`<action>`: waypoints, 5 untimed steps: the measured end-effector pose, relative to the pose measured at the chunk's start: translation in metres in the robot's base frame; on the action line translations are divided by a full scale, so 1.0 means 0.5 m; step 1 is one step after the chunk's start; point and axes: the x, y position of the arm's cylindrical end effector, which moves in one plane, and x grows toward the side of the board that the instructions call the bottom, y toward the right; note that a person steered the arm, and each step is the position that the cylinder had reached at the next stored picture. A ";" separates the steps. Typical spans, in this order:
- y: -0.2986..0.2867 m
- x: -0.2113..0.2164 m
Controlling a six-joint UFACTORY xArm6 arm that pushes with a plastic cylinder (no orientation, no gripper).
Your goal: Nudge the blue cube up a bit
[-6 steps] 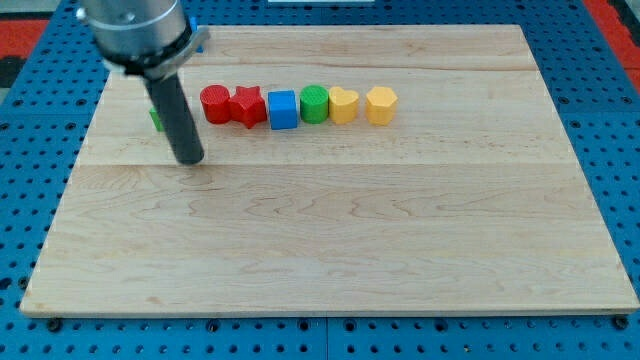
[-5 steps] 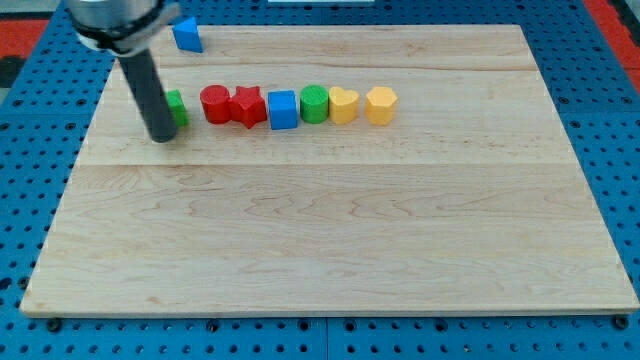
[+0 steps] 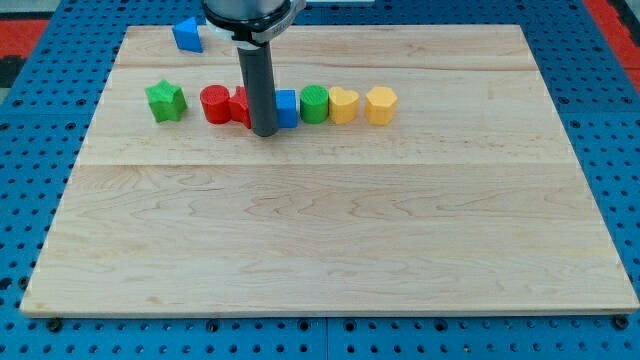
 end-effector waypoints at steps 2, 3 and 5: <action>0.005 -0.007; 0.005 -0.007; -0.378 -0.051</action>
